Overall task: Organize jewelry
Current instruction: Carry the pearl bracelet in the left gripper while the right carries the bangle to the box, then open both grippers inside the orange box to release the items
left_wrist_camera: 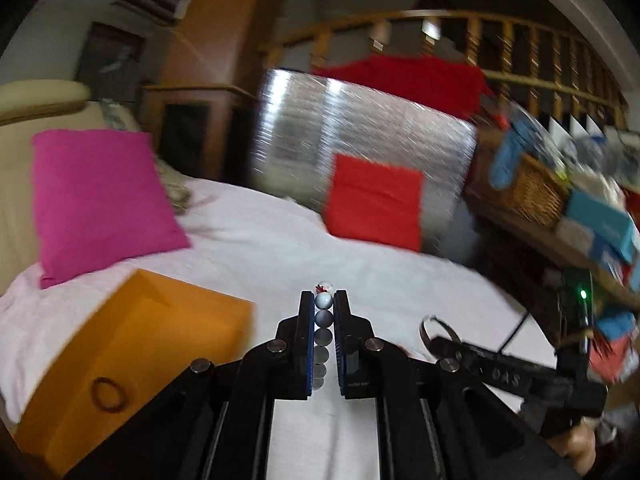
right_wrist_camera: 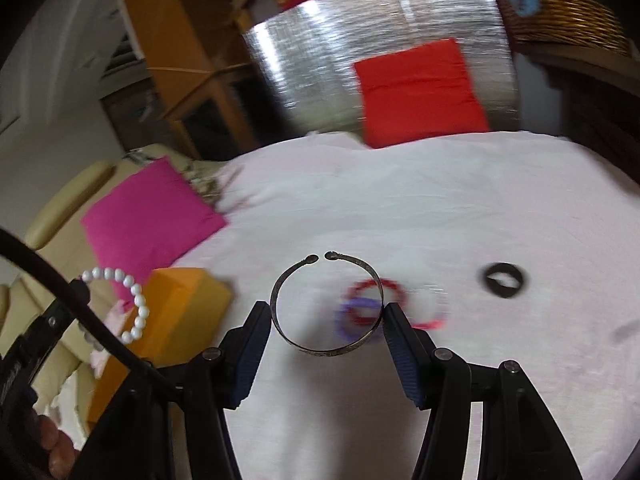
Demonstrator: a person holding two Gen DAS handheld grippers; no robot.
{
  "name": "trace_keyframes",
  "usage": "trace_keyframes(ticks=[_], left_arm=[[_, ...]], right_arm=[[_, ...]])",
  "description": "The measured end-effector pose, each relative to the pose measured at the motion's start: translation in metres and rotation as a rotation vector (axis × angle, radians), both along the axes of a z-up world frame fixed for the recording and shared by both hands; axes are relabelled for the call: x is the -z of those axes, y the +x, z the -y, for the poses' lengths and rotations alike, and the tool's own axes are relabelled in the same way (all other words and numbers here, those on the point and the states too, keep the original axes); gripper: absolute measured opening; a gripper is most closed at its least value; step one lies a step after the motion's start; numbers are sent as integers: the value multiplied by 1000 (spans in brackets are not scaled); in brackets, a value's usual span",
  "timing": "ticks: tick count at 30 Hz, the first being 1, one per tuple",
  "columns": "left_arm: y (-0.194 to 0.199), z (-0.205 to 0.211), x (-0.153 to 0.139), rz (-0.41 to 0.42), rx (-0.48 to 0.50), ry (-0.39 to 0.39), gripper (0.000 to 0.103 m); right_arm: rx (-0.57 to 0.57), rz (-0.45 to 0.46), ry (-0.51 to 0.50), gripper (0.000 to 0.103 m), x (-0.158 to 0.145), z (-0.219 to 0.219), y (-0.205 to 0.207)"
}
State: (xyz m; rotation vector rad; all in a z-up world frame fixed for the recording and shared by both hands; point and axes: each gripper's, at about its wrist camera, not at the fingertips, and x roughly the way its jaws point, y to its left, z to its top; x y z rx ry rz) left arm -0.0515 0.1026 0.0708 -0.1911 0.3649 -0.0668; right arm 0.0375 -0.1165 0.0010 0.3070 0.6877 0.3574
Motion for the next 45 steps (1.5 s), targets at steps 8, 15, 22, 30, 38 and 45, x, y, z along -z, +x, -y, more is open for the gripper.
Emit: trace_keyframes(ticks=[8, 15, 22, 30, 38, 45], left_arm=[[-12, -83, 5, -60, -276, -27, 9], [-30, -129, 29, -192, -429, -98, 9], [-34, -168, 65, -331, -528, -164, 9], [-24, -195, 97, -469, -581, -260, 9], [-18, -208, 119, -580, -631, -297, 10], [-24, -211, 117, -583, -718, -283, 57]], right_arm=[[-203, -49, -6, 61, -22, -105, 31], [-327, -110, -22, 61, -25, -202, 53], [-383, -257, -104, 61, 6, -282, 72], [-402, -361, -259, 61, 45, -337, 82], [-376, -430, -387, 61, 76, -361, 92], [-377, -446, -380, 69, 66, -360, 97]])
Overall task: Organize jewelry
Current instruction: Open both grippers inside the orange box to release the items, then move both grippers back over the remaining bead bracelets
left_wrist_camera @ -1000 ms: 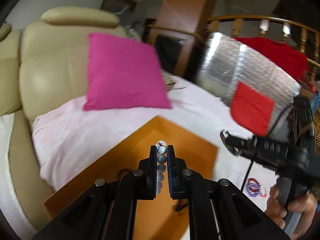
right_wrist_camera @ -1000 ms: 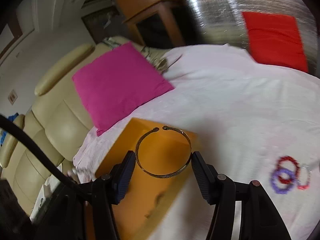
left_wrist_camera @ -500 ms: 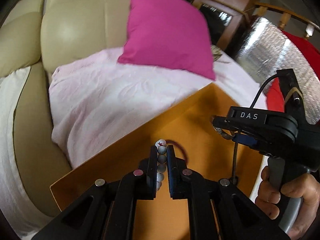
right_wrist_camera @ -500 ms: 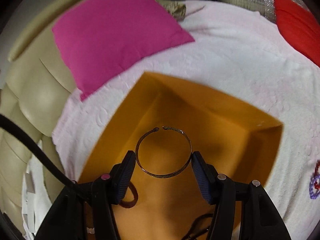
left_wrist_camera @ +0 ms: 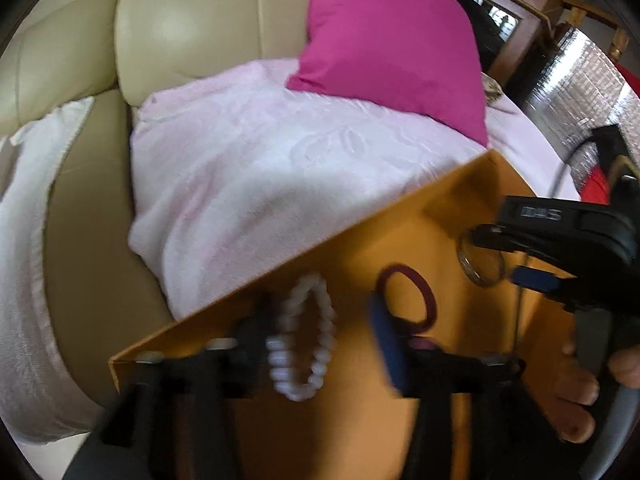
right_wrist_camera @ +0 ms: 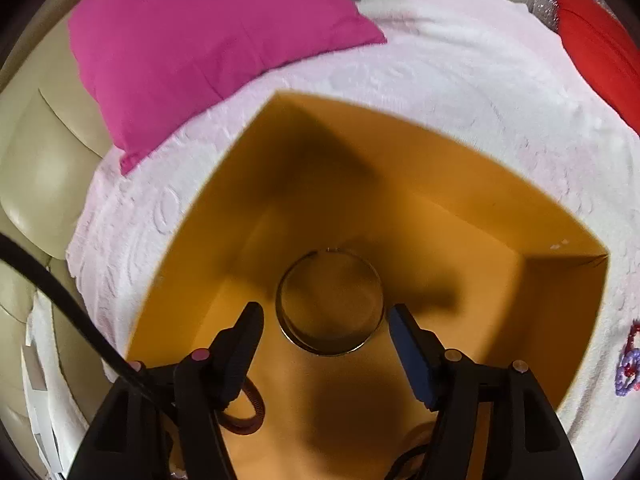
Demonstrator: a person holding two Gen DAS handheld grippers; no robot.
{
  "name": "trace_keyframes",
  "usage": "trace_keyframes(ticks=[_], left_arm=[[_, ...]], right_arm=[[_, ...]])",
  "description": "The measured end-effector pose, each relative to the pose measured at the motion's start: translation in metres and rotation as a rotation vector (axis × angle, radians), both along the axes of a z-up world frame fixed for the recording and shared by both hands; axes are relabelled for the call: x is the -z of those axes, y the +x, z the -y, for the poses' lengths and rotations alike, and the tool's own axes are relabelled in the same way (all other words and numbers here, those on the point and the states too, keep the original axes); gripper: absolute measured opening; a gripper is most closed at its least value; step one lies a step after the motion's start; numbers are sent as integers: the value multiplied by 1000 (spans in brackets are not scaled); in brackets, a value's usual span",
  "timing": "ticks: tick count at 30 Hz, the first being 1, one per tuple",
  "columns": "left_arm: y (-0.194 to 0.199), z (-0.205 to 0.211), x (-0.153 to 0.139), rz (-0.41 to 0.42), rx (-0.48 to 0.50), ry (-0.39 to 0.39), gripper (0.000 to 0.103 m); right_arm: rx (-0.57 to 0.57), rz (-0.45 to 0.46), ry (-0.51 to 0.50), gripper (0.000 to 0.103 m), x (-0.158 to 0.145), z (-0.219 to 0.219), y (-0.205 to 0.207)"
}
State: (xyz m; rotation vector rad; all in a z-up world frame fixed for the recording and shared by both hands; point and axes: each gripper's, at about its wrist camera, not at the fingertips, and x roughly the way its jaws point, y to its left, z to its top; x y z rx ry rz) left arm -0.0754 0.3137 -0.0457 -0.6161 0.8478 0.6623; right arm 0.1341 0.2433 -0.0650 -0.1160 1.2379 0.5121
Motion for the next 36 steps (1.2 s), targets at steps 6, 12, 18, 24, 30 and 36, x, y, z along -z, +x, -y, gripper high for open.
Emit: trace_keyframes(ticks=[6, 12, 18, 24, 30, 36], left_arm=[[2, 12, -18, 49, -19, 92, 66], [9, 55, -47, 123, 50, 294, 75], [19, 109, -69, 191, 153, 471, 78], [25, 175, -84, 277, 272, 685, 92], [43, 242, -74, 283, 492, 781, 93], [65, 287, -53, 244, 697, 683, 94]], right_arm=[[19, 127, 101, 69, -54, 39, -5], [90, 268, 125, 69, -106, 111, -16], [250, 336, 179, 69, -136, 214, -18], [437, 396, 184, 70, -127, 336, -38], [596, 448, 163, 70, -92, 427, -77], [703, 413, 242, 70, -57, 489, -92]])
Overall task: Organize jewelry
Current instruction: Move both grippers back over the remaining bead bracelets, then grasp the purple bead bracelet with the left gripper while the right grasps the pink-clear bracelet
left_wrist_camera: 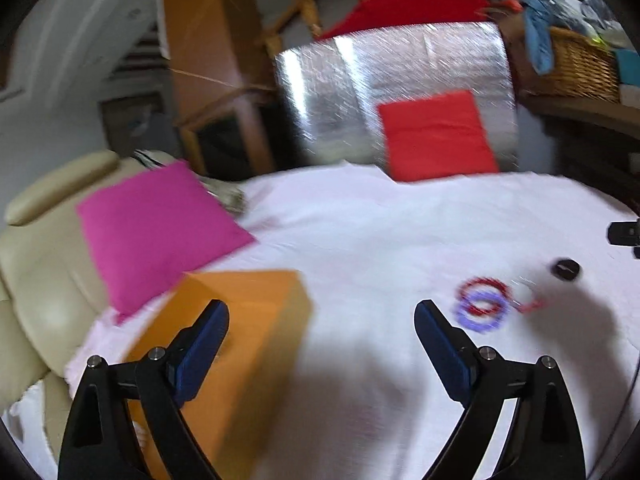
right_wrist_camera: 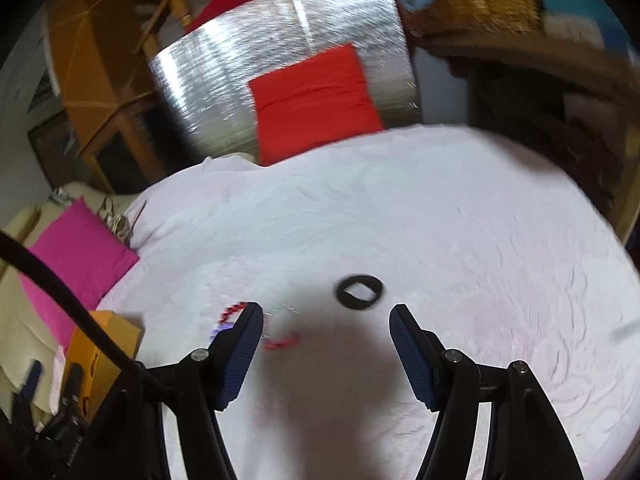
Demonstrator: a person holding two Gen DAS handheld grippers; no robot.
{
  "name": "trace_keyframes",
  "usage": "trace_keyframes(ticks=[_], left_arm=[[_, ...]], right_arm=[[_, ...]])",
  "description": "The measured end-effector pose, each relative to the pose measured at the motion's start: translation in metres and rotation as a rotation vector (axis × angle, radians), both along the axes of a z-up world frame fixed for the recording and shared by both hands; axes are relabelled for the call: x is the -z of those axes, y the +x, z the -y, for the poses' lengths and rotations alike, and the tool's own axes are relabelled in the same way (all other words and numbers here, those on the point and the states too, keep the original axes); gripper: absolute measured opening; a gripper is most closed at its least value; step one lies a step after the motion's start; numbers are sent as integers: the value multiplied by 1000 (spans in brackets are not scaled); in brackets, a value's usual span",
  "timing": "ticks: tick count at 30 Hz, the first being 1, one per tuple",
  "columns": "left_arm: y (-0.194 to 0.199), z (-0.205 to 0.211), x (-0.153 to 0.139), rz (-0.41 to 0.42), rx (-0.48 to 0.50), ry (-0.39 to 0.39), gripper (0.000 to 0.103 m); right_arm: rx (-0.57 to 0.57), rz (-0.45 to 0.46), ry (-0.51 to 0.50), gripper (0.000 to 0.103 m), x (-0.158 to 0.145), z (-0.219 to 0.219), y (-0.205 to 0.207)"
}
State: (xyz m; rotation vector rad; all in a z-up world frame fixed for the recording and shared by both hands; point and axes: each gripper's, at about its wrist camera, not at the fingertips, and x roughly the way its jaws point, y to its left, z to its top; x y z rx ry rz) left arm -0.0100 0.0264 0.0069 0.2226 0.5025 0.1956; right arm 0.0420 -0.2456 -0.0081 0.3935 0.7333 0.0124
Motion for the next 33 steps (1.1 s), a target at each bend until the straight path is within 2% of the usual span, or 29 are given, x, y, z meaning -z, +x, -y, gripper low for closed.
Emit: trace_keyframes(ticks=[3, 6, 9, 15, 18, 21, 24, 27, 30, 33], left_arm=[[10, 14, 8, -43, 40, 10, 94], [18, 27, 14, -67, 79, 12, 94], [27, 30, 18, -108, 124, -57, 94], [46, 26, 30, -170, 128, -200, 94], [60, 32, 38, -219, 190, -276, 94], [70, 47, 47, -258, 231, -246, 94], [81, 57, 56, -299, 274, -266, 94], [93, 64, 65, -333, 273, -246, 94], [107, 62, 77, -383, 271, -267, 94], [112, 59, 82, -384, 268, -294, 94]], right_arm=[[11, -51, 133, 69, 18, 30, 7], [25, -84, 223, 69, 29, 50, 14], [46, -102, 277, 69, 37, 71, 14], [43, -163, 346, 69, 56, 84, 22], [28, -179, 353, 69, 61, 78, 28], [10, -183, 347, 69, 64, 71, 31], [-14, -198, 329, 69, 66, 59, 35], [-16, -204, 306, 69, 67, 52, 38], [-5, -208, 315, 69, 69, 51, 40], [-1, -215, 311, 69, 72, 47, 43]])
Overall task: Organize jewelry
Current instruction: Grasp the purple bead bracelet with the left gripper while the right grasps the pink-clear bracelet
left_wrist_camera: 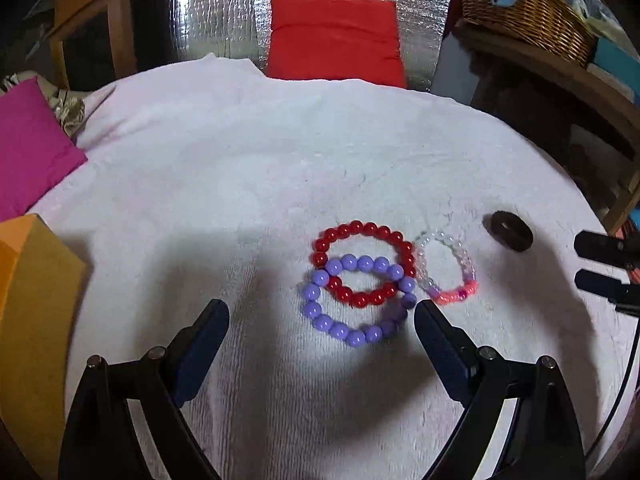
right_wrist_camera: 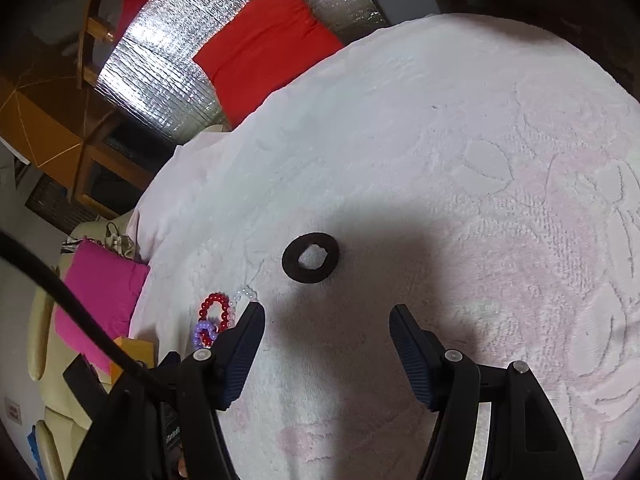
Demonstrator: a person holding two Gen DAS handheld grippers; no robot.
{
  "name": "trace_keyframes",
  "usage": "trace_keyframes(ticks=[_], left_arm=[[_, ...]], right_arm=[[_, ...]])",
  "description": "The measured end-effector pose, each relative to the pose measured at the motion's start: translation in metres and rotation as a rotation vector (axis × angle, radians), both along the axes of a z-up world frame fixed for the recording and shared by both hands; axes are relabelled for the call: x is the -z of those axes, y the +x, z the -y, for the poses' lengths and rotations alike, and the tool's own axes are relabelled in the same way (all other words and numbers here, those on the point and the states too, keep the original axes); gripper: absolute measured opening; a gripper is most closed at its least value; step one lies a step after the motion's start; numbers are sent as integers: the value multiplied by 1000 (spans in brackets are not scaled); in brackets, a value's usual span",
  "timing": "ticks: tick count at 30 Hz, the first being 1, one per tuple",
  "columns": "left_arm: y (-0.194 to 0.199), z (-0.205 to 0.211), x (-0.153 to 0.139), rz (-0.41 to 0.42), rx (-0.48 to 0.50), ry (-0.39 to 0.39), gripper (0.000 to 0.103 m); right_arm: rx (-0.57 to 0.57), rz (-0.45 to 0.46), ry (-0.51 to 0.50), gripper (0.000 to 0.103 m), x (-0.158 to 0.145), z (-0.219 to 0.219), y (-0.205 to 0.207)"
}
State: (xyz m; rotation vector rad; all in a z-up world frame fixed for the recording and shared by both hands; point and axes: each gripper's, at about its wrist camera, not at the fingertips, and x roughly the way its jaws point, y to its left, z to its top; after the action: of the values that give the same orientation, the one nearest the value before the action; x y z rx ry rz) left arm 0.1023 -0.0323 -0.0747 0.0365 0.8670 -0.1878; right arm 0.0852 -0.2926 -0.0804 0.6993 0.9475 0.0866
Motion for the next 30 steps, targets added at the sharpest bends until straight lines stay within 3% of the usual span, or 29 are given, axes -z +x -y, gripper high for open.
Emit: trace_keyframes(ticks=[2, 4, 9, 16, 27, 29, 30], left_arm=[[0, -1, 0, 4, 8, -25, 81], [1, 0, 2, -14, 34, -45, 48], [-6, 3, -2, -25, 88, -74, 11], [-15, -19, -6, -49, 71, -140, 10], [-18, -28, -10, -57, 81, -147, 10], [-17, -30, -10, -59, 79, -150, 10], [-17, -31, -10, -59, 76, -147, 10]], right_arm=[[-8, 2, -6, 66, 0, -4, 2], [-25, 13, -14, 61, -1, -10, 4], [-77, 30, -41, 45, -2, -30, 11], [-122, 36, -72, 43, -1, -62, 24], [-119, 4, -256, 42, 7, -102, 43], [-122, 9, -333, 25, 7, -111, 44], [-128, 8, -377, 22, 8, -116, 44]])
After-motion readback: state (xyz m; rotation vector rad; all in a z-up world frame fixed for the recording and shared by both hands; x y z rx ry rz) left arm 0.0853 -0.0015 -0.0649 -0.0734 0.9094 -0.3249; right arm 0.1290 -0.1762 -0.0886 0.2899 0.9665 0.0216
